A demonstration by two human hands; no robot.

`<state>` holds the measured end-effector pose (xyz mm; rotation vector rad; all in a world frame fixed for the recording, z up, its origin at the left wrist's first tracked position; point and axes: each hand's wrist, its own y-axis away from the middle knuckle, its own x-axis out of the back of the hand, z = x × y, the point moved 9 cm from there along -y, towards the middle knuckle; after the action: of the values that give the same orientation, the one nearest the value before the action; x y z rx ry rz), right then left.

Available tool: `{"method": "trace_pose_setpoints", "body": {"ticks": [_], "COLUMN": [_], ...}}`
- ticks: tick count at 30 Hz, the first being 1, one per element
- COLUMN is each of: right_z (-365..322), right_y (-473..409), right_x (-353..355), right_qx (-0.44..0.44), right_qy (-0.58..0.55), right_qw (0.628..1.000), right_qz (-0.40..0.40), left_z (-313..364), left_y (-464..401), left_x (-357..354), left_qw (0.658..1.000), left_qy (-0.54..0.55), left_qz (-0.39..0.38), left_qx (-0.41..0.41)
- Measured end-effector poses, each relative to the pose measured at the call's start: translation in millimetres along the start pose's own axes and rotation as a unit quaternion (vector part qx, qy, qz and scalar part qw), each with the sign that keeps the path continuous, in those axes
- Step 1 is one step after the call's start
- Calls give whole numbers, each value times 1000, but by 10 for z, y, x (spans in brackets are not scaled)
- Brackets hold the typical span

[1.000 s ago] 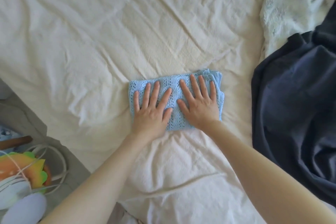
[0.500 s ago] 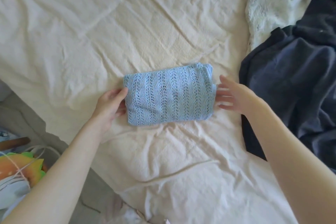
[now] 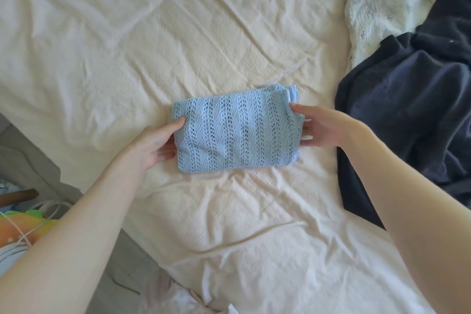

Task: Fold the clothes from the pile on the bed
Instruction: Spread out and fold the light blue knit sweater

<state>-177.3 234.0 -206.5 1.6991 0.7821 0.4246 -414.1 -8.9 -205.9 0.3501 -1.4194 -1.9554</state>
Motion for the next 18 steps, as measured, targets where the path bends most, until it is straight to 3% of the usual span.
{"method": "trace_pose_setpoints", "body": {"ticks": [7,18], "right_z": [-57,-74], "right_y": [39,259], "right_x": [-66,-172], "right_qx": [30,86], "right_qy": [32,35], "right_qw": [998,995], "right_qz": [-49,29], "left_z": [39,212], "left_y": [16,142], "left_x": [-82,-81], "left_qw": [997,992], "left_qy": [61,81], "left_qz": [-30,-41], "left_qx": [-32,-84]}}
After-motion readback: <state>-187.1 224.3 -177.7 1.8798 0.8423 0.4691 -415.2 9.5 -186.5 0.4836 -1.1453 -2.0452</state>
